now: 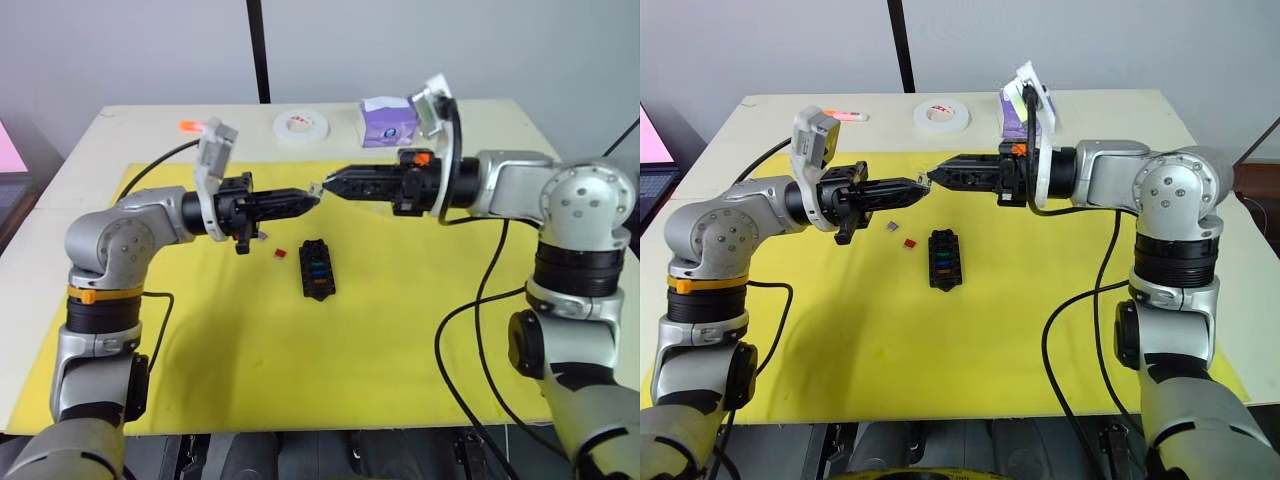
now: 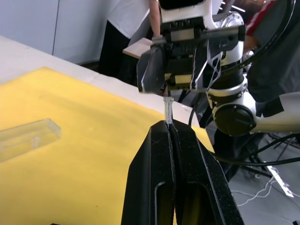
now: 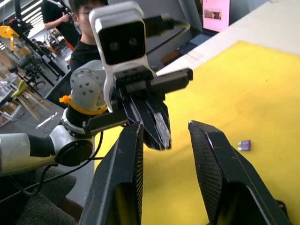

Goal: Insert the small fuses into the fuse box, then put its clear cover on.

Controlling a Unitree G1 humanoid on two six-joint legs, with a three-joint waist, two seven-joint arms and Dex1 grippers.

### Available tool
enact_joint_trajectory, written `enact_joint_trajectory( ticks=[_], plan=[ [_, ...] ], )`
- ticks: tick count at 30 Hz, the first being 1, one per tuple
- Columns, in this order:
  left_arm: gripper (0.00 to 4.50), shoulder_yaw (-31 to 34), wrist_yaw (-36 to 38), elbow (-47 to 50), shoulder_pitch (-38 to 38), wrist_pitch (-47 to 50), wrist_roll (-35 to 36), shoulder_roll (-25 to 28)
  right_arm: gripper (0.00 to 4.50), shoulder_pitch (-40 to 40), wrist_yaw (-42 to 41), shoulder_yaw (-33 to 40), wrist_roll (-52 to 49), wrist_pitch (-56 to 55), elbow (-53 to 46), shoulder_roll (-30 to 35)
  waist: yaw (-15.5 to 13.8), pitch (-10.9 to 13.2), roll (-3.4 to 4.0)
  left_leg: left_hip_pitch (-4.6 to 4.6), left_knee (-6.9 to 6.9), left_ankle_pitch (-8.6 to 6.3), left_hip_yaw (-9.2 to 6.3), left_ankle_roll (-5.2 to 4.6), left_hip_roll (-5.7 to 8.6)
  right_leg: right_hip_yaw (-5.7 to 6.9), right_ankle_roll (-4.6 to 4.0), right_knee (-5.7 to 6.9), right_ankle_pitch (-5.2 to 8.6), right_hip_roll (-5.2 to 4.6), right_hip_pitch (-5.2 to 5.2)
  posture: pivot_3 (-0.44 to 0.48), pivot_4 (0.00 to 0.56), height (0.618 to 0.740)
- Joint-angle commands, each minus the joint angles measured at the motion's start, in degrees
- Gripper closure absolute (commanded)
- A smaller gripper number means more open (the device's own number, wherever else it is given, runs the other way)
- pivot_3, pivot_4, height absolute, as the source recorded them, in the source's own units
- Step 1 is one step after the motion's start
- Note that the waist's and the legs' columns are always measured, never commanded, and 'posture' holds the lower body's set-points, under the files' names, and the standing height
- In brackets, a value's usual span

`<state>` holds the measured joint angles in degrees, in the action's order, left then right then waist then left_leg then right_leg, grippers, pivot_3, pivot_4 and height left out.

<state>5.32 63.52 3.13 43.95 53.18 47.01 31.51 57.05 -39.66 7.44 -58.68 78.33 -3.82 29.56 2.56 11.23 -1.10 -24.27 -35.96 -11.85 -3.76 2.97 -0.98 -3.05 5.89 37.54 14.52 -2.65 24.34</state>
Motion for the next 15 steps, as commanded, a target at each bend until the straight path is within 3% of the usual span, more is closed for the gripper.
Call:
enact_joint_trajectory(
  ticks=[1, 15],
  plan=[
    [4.50, 1.0, 0.0, 1.2, 1.3, -0.6, 1.4, 0.4, 2.85, 0.5, -0.4, 0.2, -0.2, -1.3, -2.0, 0.4, 0.0, 0.0, 0.00, 0.00, 0.00, 0.00, 0.00, 0.00, 0.00, 0.00, 0.00, 0.00, 0.00, 0.00, 0.01, 0.000, 0.150, 0.740],
    [4.50, 0.7, -0.1, 1.3, 1.6, -0.7, 1.2, 0.3, 2.85, 0.4, 0.4, -0.1, -0.8, -1.1, -2.8, -0.5, 0.0, 0.0, 0.00, -0.01, 0.00, 0.00, 0.00, 0.00, 0.00, 0.00, 0.00, 0.00, 0.00, 0.00, 0.01, 0.000, 0.150, 0.740]
  ],
)
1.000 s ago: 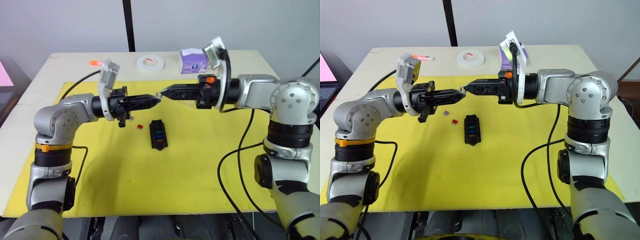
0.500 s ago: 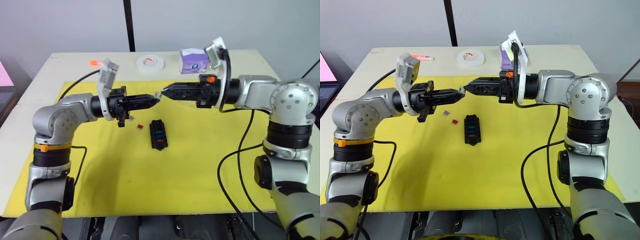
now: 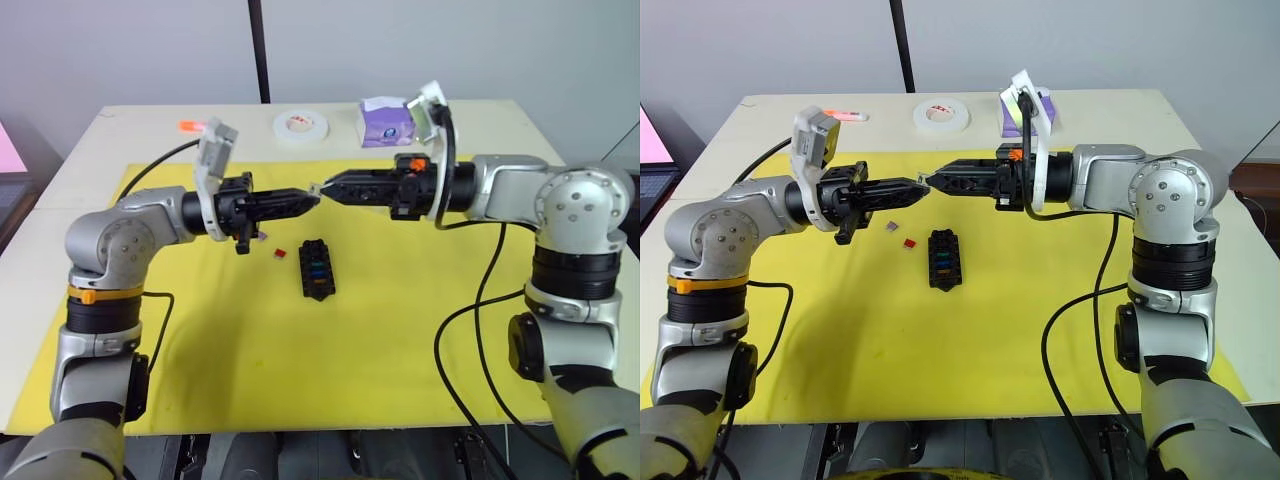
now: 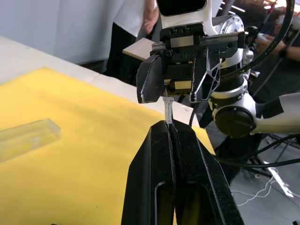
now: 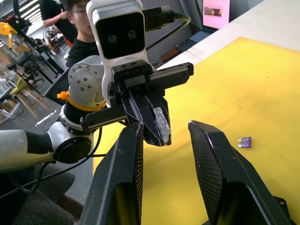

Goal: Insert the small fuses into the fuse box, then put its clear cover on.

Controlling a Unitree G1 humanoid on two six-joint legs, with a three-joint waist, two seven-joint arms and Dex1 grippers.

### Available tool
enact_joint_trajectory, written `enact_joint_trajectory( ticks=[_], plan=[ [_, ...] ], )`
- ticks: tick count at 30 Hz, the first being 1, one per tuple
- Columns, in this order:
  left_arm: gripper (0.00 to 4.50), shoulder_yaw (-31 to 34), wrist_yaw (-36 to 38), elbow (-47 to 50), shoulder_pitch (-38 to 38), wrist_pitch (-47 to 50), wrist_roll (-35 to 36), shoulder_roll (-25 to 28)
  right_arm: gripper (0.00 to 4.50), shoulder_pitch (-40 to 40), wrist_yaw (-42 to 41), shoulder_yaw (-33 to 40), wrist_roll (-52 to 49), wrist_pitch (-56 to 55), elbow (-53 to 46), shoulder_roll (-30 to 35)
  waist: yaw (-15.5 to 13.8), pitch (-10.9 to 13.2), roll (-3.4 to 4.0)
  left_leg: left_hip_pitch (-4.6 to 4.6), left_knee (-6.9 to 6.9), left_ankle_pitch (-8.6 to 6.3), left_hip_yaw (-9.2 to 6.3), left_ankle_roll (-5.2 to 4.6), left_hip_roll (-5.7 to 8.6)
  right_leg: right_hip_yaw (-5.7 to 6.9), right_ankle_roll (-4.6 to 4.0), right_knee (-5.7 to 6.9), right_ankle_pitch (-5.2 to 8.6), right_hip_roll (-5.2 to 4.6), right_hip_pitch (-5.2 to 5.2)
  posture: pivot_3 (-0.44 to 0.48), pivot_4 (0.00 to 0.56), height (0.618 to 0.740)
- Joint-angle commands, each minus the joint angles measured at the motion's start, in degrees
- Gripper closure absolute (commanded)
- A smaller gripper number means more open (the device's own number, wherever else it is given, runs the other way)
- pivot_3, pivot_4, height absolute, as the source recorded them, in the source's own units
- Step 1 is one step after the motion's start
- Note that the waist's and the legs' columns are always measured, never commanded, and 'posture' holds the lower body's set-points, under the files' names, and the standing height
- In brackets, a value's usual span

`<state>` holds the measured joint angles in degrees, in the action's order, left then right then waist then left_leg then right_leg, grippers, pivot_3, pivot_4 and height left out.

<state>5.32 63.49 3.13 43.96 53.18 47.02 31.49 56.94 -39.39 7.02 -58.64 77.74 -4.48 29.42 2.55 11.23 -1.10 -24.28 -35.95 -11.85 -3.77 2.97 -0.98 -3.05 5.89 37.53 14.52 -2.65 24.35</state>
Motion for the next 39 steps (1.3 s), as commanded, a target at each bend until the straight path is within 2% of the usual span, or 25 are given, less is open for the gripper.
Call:
enact_joint_trajectory(
  ticks=[1, 3, 6, 7, 27, 34, 37, 39],
  plan=[
    [4.50, 0.7, 0.0, 1.3, 1.5, -0.7, 1.2, 0.3, 3.04, 0.5, 0.2, 0.3, -0.8, -0.6, -2.1, -0.4, 0.0, 0.0, 0.00, 0.00, 0.00, 0.00, 0.00, 0.00, 0.00, 0.00, 0.00, 0.00, 0.00, 0.00, 0.00, 0.000, 0.150, 0.740],
    [4.50, 0.7, -0.1, 1.4, 1.5, -0.7, 1.3, 0.3, 3.39, 0.5, 0.3, 0.2, -0.6, -0.7, -2.1, -0.5, 0.0, 0.0, 0.00, 0.00, 0.00, 0.00, 0.00, 0.00, 0.00, 0.00, 0.00, 0.00, 0.00, 0.00, 0.00, 0.000, 0.150, 0.740],
    [4.50, 0.7, -0.2, 1.5, 1.5, -0.7, 1.3, 0.2, 4.40, 0.4, 0.4, 0.1, -0.6, -0.8, -2.2, -0.6, 0.0, 0.0, 0.00, 0.00, 0.00, 0.00, 0.00, 0.00, 0.00, 0.00, 0.00, 0.00, 0.00, 0.00, 0.00, 0.000, 0.150, 0.740],
    [4.50, 0.7, -0.2, 1.6, 1.5, -0.7, 1.3, 0.2, 4.46, 0.3, 0.4, 0.1, -0.7, -0.7, -2.3, -0.6, 0.0, 0.0, 0.00, 0.00, 0.00, 0.00, 0.00, 0.00, 0.00, 0.00, 0.00, 0.00, 0.00, 0.00, 0.00, 0.000, 0.150, 0.740],
    [4.50, 0.4, 0.6, 1.2, 0.6, -1.2, 0.5, 1.3, 4.46, 0.3, 0.2, 0.4, -1.1, -0.8, -2.3, -0.7, 0.0, 0.0, 0.00, 0.00, 0.00, 0.00, 0.00, 0.00, 0.00, 0.00, 0.00, -0.01, 0.00, 0.00, 0.00, 0.000, 0.150, 0.740],
    [4.50, -1.7, 2.6, 0.2, -0.3, -3.3, -2.3, 3.7, 4.46, 0.5, -1.1, 0.1, -0.6, -1.7, -2.2, -0.2, 0.0, 0.0, 0.00, 0.00, 0.01, 0.00, 0.00, 0.00, 0.00, 0.00, 0.00, -0.03, 0.00, 0.00, 0.01, 0.000, 0.150, 0.740],
    [3.88, -2.3, 4.1, -1.0, -0.4, -3.6, -3.2, 5.9, 4.50, 0.7, -2.6, -1.2, 1.2, -3.9, -1.3, 0.4, 0.0, 0.0, 0.01, 0.00, 0.03, 0.00, 0.01, 0.00, 0.00, -0.01, -0.01, -0.04, 0.00, 0.00, 0.02, 0.000, 0.150, 0.740],
    [3.15, -2.3, 4.9, -1.4, -0.4, -3.7, -3.3, 6.8, 4.50, 0.8, -3.9, -2.0, 2.1, -5.1, -0.9, 0.8, 0.0, 0.0, 0.01, -0.01, 0.03, 0.00, 0.00, 0.00, 0.00, 0.00, -0.01, -0.04, 0.00, 0.01, 0.04, 0.000, 0.150, 0.740]
  ],
)
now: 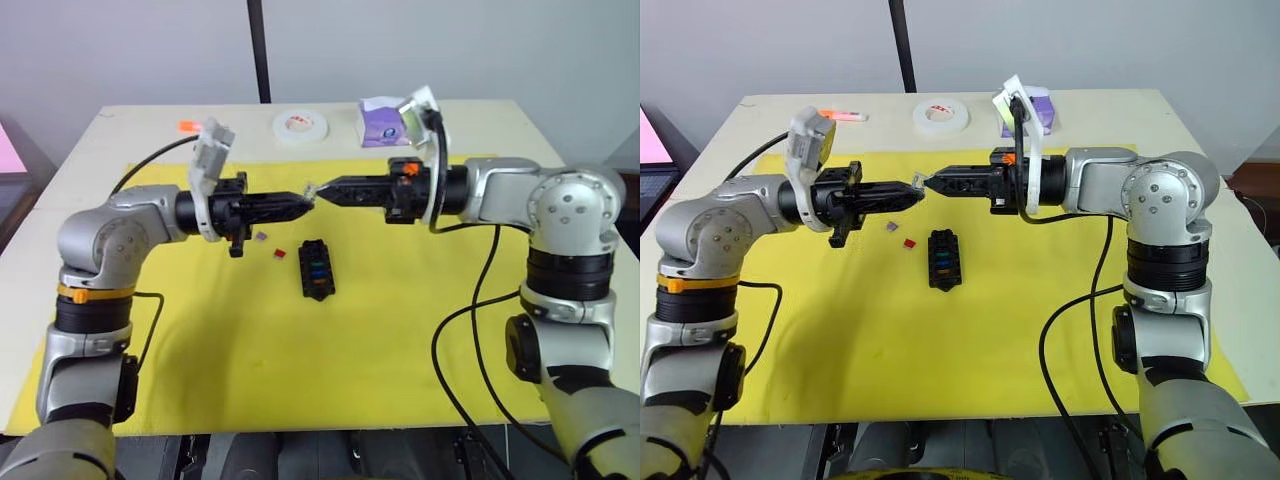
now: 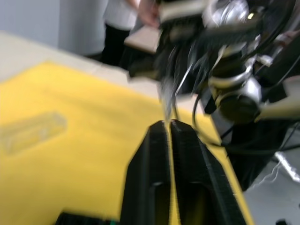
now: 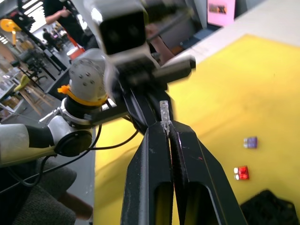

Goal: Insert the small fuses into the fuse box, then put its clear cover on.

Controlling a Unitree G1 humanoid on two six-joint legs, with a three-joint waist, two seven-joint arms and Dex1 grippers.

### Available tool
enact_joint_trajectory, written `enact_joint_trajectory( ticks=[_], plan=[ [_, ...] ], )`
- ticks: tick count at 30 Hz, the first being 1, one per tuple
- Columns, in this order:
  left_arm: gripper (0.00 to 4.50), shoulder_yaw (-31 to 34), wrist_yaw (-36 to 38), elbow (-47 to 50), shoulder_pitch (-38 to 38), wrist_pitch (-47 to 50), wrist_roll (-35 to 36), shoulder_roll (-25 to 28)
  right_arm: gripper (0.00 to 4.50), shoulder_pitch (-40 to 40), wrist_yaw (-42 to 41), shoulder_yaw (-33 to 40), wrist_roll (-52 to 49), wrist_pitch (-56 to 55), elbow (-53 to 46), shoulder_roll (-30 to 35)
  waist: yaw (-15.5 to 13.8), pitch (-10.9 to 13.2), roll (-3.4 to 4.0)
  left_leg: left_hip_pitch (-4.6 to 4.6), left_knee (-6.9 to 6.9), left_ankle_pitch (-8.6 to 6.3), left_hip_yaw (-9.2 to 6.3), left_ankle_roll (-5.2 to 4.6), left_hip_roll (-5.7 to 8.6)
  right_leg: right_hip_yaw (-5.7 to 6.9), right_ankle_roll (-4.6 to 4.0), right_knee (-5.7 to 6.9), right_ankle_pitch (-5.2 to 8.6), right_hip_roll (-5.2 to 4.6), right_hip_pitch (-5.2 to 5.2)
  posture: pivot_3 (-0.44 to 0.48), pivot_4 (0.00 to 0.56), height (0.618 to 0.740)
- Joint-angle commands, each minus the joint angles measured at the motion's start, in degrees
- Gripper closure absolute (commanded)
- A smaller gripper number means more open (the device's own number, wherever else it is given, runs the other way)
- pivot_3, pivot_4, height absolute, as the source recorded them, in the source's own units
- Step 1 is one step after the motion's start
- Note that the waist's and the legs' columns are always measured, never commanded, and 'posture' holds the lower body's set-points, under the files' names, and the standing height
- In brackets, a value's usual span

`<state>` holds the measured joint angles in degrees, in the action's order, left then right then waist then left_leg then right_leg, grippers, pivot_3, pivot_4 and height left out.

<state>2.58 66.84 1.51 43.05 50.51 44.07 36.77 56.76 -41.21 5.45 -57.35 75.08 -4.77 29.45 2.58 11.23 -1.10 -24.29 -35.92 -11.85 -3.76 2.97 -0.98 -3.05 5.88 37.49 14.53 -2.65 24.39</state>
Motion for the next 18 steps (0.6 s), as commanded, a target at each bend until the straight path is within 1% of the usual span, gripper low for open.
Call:
enact_joint_trajectory(
  ticks=[1, 5, 7, 8, 9, 11, 15, 18],
  plan=[
    [2.86, 0.6, 1.9, 0.0, 0.5, -1.0, -0.5, 2.3, 4.50, 1.1, -3.0, -1.1, 1.5, -3.4, -0.3, 1.0, 0.0, 0.0, 0.00, -0.01, 0.00, 0.00, 0.00, 0.00, 0.00, 0.00, 0.00, -0.01, 0.00, 0.00, 0.00, 0.000, 0.150, 0.740],
    [1.50, 0.7, 3.7, 0.0, -1.0, -2.5, -2.8, 7.0, 4.50, 1.9, -10.2, -5.3, 7.7, -11.8, 2.7, 3.3, 0.1, 0.0, 0.01, -0.03, 0.02, 0.00, 0.01, 0.00, 0.00, 0.00, 0.00, -0.06, 0.00, 0.00, 0.03, 0.000, 0.150, 0.740],
    [0.81, -1.0, 3.8, 0.0, -2.5, -7.2, -7.4, 9.1, 4.50, 1.4, -15.3, -9.0, 13.4, -19.6, 4.5, 5.1, 0.0, 0.0, 0.01, -0.03, 0.04, 0.00, 0.02, 0.00, 0.00, 0.00, 0.00, -0.08, 0.00, 0.00, 0.04, 0.000, 0.150, 0.740],
    [0.47, -2.3, 5.2, 0.5, -4.2, -9.4, -9.5, 10.9, 4.50, 0.9, -19.5, -12.9, 18.5, -26.0, 6.4, 6.7, 0.0, 0.0, 0.01, -0.03, 0.05, 0.00, 0.03, 0.00, 0.00, 0.00, 0.00, -0.09, 0.00, -0.01, 0.04, 0.000, 0.150, 0.740],
    [0.47, -3.4, 6.5, 0.9, -5.8, -11.6, -11.5, 12.6, 4.50, 0.4, -23.6, -16.3, 23.0, -32.2, 8.6, 7.9, 0.1, 0.0, 0.01, -0.04, 0.05, 0.00, 0.04, 0.00, 0.00, 0.00, 0.00, -0.13, 0.00, -0.01, 0.04, 0.000, 0.150, 0.740],
    [0.47, -5.0, 8.2, 1.6, -8.0, -14.9, -14.1, 14.7, 4.50, 0.1, -28.5, -20.3, 29.0, -40.7, 12.7, 8.5, 0.1, 0.0, 0.01, -0.04, 0.09, 0.00, 0.10, 0.01, 0.00, -0.03, -0.01, -0.22, 0.01, -0.02, 0.04, 0.000, 0.150, 0.740],
    [0.47, -6.4, 9.1, 2.4, -9.7, -18.4, -16.6, 15.3, 4.50, -0.3, -32.9, -23.8, 35.9, -51.0, 19.6, 6.5, 0.0, 0.0, 0.01, -0.10, 0.08, 0.00, 0.11, 0.01, 0.00, -0.03, -0.02, -0.25, 0.01, -0.02, 0.08, 0.000, 0.150, 0.740],
    [0.47, -7.2, 8.9, 4.1, -10.8, -19.2, -17.6, 14.6, 4.50, -1.2, -34.7, -25.6, 39.5, -56.4, 22.2, 4.2, -0.1, 0.0, 0.01, -0.12, 0.07, 0.00, 0.10, 0.01, 0.00, -0.03, 0.00, -0.25, 0.00, -0.03, 0.08, 0.000, 0.150, 0.740]
  ],
)
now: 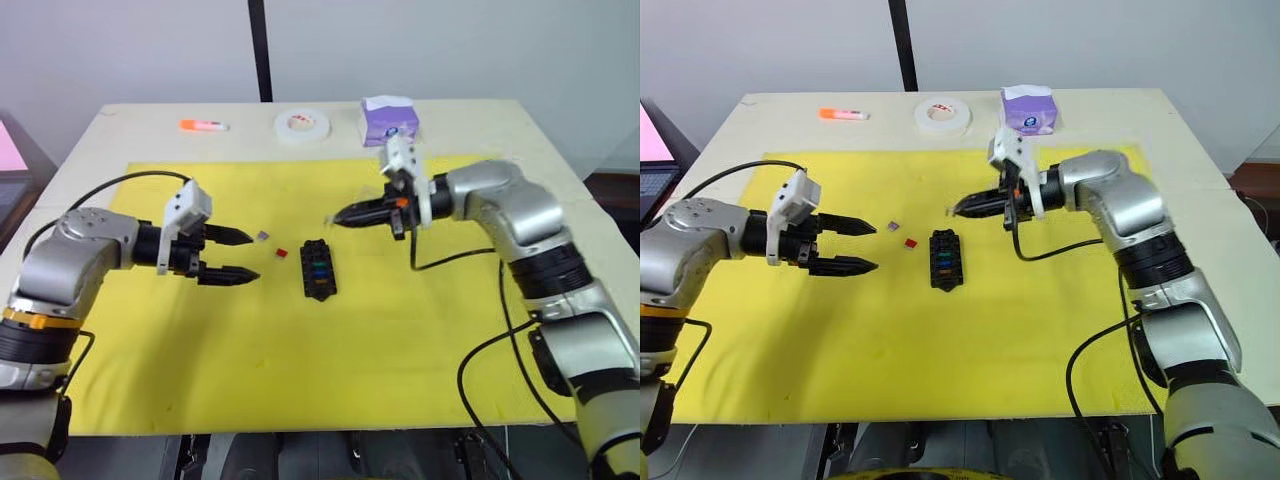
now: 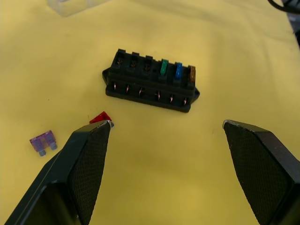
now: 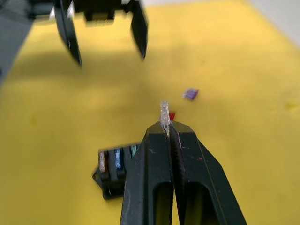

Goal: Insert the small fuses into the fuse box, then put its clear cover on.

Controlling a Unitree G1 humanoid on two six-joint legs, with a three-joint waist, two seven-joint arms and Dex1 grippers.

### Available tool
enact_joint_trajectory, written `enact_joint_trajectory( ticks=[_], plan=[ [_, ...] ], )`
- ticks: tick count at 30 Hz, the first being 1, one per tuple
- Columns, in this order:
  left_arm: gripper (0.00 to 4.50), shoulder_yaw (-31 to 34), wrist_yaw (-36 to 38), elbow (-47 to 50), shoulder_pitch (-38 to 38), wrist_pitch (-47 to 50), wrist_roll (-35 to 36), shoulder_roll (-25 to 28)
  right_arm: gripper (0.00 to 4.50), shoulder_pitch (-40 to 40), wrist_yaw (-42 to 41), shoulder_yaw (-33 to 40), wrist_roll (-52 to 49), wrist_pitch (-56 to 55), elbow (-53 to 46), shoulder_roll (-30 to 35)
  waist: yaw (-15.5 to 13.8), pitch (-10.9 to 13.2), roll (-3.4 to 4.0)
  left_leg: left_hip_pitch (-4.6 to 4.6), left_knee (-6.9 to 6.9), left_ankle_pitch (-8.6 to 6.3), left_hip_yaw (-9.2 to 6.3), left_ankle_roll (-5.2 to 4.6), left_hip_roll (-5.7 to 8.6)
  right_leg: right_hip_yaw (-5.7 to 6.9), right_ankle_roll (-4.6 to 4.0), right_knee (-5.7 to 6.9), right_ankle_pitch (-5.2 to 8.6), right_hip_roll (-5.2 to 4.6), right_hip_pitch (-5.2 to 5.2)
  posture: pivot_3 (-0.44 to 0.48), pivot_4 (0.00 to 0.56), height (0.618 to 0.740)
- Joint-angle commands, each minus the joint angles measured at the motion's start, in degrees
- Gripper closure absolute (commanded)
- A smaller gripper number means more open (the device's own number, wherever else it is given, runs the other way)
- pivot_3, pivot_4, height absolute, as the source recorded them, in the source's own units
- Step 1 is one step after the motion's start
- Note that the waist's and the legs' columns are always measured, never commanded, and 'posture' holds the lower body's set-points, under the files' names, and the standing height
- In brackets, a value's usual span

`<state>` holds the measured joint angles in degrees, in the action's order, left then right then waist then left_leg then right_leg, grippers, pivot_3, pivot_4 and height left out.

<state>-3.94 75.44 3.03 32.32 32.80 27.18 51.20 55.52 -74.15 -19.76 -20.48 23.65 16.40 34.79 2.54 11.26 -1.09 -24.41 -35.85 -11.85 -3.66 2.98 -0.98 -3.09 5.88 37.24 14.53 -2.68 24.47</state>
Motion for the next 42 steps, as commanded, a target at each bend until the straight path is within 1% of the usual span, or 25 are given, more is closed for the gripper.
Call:
enact_joint_trajectory(
  ticks=[1, 6, 11, 20, 33, 42],
  plan=[
    [0.47, -0.9, 0.4, 3.0, -0.4, -1.7, -0.9, 0.0, 4.50, 0.1, -2.2, -0.5, 3.3, -6.0, 1.7, -1.8, 0.0, 0.0, 0.00, -0.01, 0.00, 0.00, 0.00, 0.00, 0.00, 0.00, 0.00, 0.00, 0.00, 0.00, 0.00, 0.000, 0.150, 0.740],
    [0.47, -1.0, 0.0, 4.7, -1.2, -1.2, -0.8, -0.3, 4.50, -0.2, -4.0, -1.1, 6.4, -9.0, 3.2, -3.1, 0.0, 0.0, 0.00, 0.00, 0.00, 0.00, -0.01, 0.00, 0.00, 0.01, 0.01, 0.04, 0.00, 0.00, 0.00, 0.000, 0.150, 0.740],
    [0.47, -1.4, -0.6, 5.5, -1.8, -1.1, -1.0, -0.8, 4.50, -0.1, -3.8, -0.7, 8.4, -10.0, 4.5, -4.9, 0.1, 0.0, 0.01, 0.03, 0.00, 0.00, -0.01, 0.00, 0.00, 0.00, 0.01, 0.07, 0.00, 0.01, 0.00, 0.000, 0.150, 0.740],
    [0.47, -1.6, -0.5, 5.6, -2.0, -1.3, -1.8, -1.1, 4.50, -0.9, -3.6, -0.9, 11.7, -11.1, 5.6, -6.3, 0.0, 0.0, 0.01, 0.03, -0.02, 0.00, -0.02, 0.00, 0.00, 0.01, 0.01, 0.09, -0.01, 0.01, 0.00, 0.000, 0.150, 0.740],
    [0.47, -1.4, -1.2, 5.0, -1.9, -1.8, -2.7, -2.0, 4.50, -0.4, -2.9, -0.7, 14.8, -12.8, 9.1, -7.3, 0.0, 0.0, 0.01, 0.03, -0.04, 0.00, -0.02, 0.00, 0.00, 0.01, 0.01, 0.13, -0.01, 0.01, 0.00, 0.000, 0.150, 0.740],
    [0.47, -1.6, -1.7, 4.7, -1.2, -1.9, -3.1, -3.1, 4.50, -0.6, -2.9, -1.7, 16.7, -12.8, 8.5, -7.4, 0.0, 0.0, 0.01, 0.04, -0.07, 0.00, -0.02, 0.00, 0.00, 0.01, 0.02, 0.17, -0.01, 0.01, -0.01, 0.000, 0.150, 0.740]
  ],
)
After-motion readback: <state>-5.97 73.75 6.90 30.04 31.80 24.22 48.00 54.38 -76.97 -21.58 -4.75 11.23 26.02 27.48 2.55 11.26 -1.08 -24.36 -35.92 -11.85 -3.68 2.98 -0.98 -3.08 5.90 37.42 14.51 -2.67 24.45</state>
